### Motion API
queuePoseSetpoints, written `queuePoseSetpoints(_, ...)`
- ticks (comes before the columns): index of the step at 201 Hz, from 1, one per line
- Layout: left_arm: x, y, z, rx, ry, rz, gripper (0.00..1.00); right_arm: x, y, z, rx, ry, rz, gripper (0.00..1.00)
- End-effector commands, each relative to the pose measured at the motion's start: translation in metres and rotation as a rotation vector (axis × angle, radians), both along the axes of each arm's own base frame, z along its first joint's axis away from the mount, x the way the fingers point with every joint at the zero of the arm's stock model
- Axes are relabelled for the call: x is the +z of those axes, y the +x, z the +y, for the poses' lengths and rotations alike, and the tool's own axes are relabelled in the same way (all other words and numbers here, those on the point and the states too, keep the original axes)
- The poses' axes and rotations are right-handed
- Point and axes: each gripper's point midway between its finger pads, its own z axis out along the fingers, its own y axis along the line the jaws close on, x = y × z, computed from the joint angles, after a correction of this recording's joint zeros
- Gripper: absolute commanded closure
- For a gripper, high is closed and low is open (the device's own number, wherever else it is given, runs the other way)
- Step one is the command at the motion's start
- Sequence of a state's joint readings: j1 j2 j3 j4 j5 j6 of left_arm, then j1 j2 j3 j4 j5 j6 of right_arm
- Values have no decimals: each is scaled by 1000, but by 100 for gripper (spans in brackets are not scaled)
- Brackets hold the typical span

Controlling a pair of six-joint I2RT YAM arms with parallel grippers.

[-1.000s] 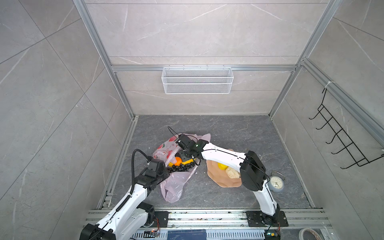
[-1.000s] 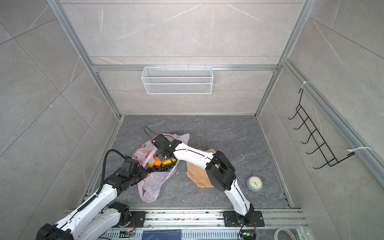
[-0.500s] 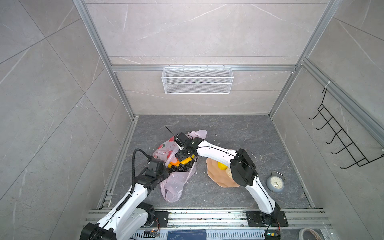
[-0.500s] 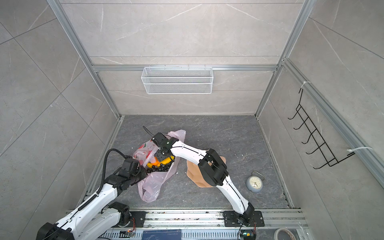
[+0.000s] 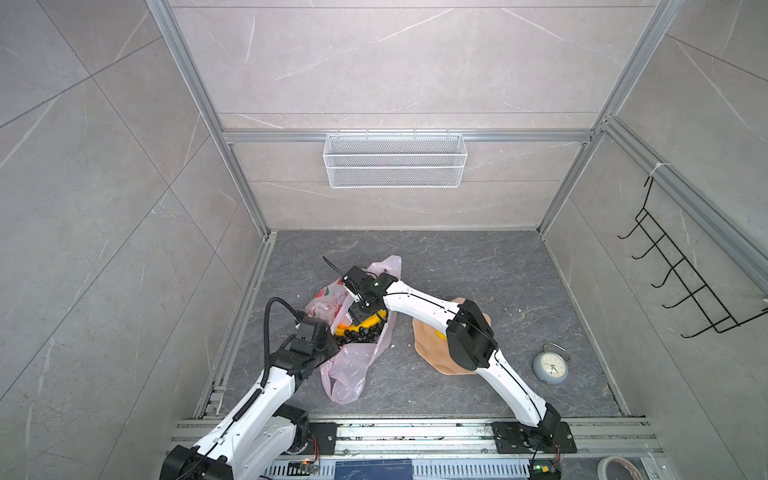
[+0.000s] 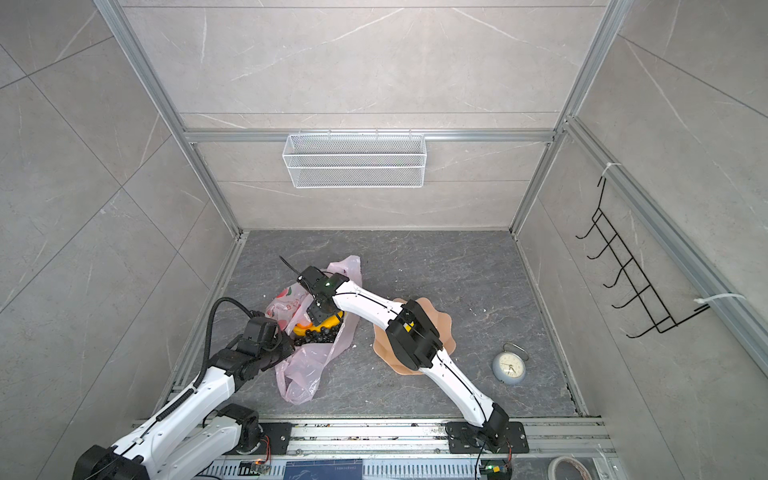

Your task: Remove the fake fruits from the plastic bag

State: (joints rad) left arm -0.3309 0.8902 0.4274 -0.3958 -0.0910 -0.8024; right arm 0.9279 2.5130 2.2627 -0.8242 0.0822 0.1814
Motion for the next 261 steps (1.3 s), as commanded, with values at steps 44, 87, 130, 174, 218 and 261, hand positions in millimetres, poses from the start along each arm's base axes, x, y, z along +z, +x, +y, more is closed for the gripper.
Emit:
queuePoseSetpoints(44,15,10,-3,-20,-3,-43,70,18,-6,-1,2,12,-1,34)
queuePoseSetpoints(87,15,11,-3,-21,-2,-42,70,24,-6,1,-2,29,-7,42)
queuePoseSetpoints(130,14,9,-3,-24,-3,-38,70,57,-10,1,-7,81,-38,43)
queuePoseSetpoints(174,18,15,-13,-58,-34,-38,71,78,-16,-1,-9,107,-54,43)
queuePoseSetpoints(218,23,14,-12,-61,-32,-50,71,51,-3,-7,-28,11,-77,38)
queuePoseSetpoints(261,23,10,-9,-52,-26,-53,71,31,9,-9,-26,-63,-80,36)
